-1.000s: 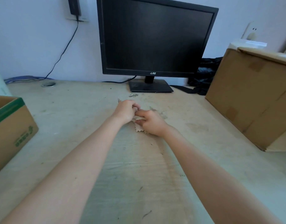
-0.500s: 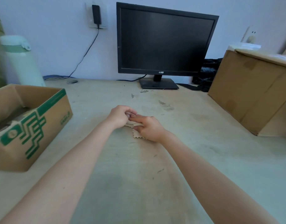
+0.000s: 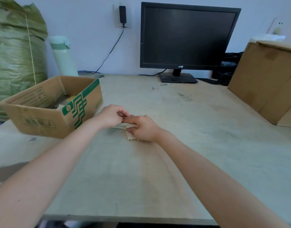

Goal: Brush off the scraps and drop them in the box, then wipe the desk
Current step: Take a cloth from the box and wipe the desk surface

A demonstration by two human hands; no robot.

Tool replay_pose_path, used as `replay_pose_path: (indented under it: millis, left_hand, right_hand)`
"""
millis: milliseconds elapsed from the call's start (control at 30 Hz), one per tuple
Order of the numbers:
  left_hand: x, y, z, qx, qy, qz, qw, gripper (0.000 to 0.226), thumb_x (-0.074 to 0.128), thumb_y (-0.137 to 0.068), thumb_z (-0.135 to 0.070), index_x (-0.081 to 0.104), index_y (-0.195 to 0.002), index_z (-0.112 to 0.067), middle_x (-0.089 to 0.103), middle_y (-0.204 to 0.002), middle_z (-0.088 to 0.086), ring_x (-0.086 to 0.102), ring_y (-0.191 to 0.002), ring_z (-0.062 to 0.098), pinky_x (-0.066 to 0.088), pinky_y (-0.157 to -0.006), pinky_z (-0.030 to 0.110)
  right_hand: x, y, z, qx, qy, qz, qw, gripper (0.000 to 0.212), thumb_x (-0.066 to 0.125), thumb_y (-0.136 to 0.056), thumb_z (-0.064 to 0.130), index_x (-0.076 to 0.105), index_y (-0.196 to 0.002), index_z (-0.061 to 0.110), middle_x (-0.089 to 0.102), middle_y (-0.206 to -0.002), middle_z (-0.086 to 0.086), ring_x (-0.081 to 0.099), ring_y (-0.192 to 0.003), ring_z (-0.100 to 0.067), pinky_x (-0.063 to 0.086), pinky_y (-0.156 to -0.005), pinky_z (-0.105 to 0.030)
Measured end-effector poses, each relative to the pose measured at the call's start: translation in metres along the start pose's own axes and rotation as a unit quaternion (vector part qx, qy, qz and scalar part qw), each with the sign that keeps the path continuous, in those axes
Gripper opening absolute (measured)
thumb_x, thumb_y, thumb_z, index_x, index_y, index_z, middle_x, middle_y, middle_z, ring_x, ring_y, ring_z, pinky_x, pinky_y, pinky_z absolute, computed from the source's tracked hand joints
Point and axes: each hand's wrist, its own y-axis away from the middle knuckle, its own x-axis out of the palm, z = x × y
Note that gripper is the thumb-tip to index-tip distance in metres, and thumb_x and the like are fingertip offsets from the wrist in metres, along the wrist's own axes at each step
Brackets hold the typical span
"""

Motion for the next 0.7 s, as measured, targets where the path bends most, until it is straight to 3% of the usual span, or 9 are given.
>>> replay_pose_path:
  millis: [167, 300, 533, 633, 700]
  left_hand:
    - [-0.01, 0.021, -0.007, 0.016, -0.006, 0.085, 0.996, 0.045, 0.047, -0.08, 0.014, 0.067, -0.096, -0.022, 0.066, -0.098, 0.001, 0.059, -0.088, 0.009, 0.046, -0.064, 0.006]
    - [-0.013, 0.033, -0.01, 0.003, 0.026, 0.152, 0.988, 0.04, 0.054, -0.083, 0.014, 0.066, -0.109, -0.014, 0.065, -0.103, 0.003, 0.059, -0.08, 0.001, 0.047, -0.059, 0.001]
    - [0.012, 0.035, -0.028, -0.017, 0.138, 0.184, 0.973, 0.034, 0.06, -0.084, 0.008, 0.061, -0.114, -0.008, 0.065, -0.093, -0.004, 0.061, -0.08, 0.002, 0.05, -0.057, 0.006]
    - [0.043, 0.031, -0.054, 0.031, 0.131, 0.167, 0.977, 0.033, 0.061, -0.083, 0.008, 0.06, -0.116, -0.002, 0.063, -0.095, 0.002, 0.059, -0.077, 0.003, 0.048, -0.059, 0.002]
    - [0.066, 0.03, -0.073, 0.074, 0.12, 0.159, 0.977, 0.033, 0.059, -0.085, 0.007, 0.058, -0.117, 0.0, 0.062, -0.108, 0.01, 0.061, -0.086, 0.01, 0.048, -0.068, 0.003]
  right_hand:
    - [-0.007, 0.018, 0.005, 0.007, -0.027, 0.021, 0.999, 0.046, 0.056, -0.085, 0.009, 0.058, -0.127, 0.026, 0.058, -0.134, 0.004, 0.051, -0.125, -0.017, 0.034, -0.101, -0.02]
    - [-0.007, 0.035, 0.008, -0.002, -0.024, 0.01, 1.0, 0.047, 0.057, -0.083, 0.007, 0.059, -0.127, 0.025, 0.057, -0.135, 0.004, 0.051, -0.126, -0.016, 0.035, -0.103, -0.022]
    - [-0.021, 0.07, -0.012, 0.018, 0.01, -0.002, 1.0, 0.046, 0.056, -0.085, 0.007, 0.057, -0.128, 0.024, 0.056, -0.136, 0.003, 0.044, -0.133, -0.016, 0.033, -0.109, -0.03]
    - [-0.035, 0.094, -0.033, 0.064, 0.036, -0.032, 0.997, 0.045, 0.056, -0.085, 0.007, 0.058, -0.127, 0.025, 0.059, -0.133, 0.0, 0.048, -0.13, -0.02, 0.035, -0.106, -0.029]
    - [-0.043, 0.11, -0.046, 0.098, 0.032, -0.07, 0.992, 0.043, 0.057, -0.085, 0.007, 0.061, -0.125, 0.023, 0.06, -0.132, 0.0, 0.05, -0.127, -0.02, 0.035, -0.104, -0.025]
